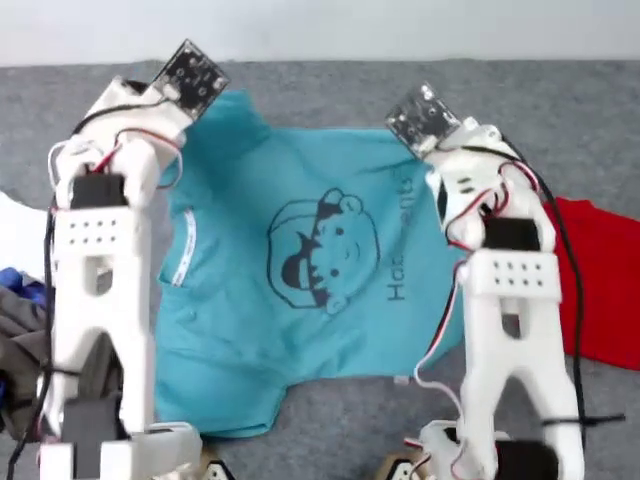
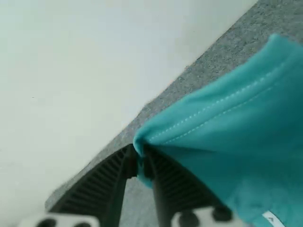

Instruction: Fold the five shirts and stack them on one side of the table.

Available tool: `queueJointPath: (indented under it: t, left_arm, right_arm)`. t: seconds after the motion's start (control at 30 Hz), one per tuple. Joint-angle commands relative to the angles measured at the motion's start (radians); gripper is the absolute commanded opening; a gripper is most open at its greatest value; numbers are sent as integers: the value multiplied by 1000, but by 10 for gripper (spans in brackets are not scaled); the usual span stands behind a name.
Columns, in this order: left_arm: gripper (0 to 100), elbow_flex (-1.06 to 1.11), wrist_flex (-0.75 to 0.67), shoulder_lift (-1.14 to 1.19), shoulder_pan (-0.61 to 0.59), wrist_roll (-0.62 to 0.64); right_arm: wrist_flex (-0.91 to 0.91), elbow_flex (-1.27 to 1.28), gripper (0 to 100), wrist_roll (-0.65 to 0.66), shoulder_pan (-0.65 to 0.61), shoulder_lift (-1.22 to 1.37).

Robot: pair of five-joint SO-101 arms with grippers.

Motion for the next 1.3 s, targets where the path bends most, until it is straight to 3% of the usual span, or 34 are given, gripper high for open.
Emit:
queueJointPath:
  t: [0.0, 0.3, 0.5, 0.67, 0.9, 1.1, 1.27]
  left_arm:
    - [14, -145, -28, 89, 6, -9]
    - [14, -522, -21, 331, 5, -12]
    - [14, -694, 100, 379, 8, -167]
    - [14, -774, 196, 374, -8, -224]
    - [14, -819, 219, 374, -34, -310]
    - [14, -820, 219, 373, -35, -310]
    - [14, -820, 279, 371, -26, -308]
  right_arm:
    - [-108, -48, 11, 25, 8, 68]
    - [-128, -313, 11, 29, 16, 357]
    - [-124, -439, 11, 29, 13, 492]
    - [-124, -462, 11, 28, -16, 524]
    - [-122, -459, 11, 26, -87, 533]
    - [-122, -457, 11, 26, -168, 536]
    - [-111, -456, 11, 26, -154, 584]
